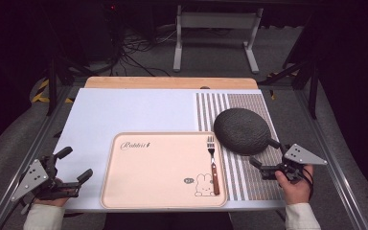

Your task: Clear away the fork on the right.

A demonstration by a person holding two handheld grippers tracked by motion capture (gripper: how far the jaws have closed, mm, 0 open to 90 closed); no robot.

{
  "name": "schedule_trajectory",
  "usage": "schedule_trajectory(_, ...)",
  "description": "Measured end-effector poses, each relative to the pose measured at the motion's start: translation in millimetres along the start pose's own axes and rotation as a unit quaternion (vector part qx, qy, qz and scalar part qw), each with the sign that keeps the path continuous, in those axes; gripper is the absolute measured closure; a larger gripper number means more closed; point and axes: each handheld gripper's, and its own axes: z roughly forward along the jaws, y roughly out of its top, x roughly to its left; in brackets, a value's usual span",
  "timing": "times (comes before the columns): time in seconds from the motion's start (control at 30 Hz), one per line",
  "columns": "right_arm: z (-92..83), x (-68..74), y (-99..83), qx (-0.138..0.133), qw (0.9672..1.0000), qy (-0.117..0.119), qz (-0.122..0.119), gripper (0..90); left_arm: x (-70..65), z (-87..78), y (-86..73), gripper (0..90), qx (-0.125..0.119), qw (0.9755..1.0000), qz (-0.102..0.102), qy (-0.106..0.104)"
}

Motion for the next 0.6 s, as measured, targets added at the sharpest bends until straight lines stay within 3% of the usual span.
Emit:
schedule_trajectory(0.2, -0.6, -4.2, -14.8, 0.004, 0.9999, 0.0, 0.012, 3.9, -0.1, 0.7, 0.6, 1.1, -0.001, 1.0, 0.0, -0.003)
schedule_trajectory(0.6, -2.1, -1.6, -11.5, 0.005, 1.0, 0.001, 0.002, 3.8, 0.1, 0.9, 0.0, 0.6, -0.005, 1.0, -0.001, -0.002)
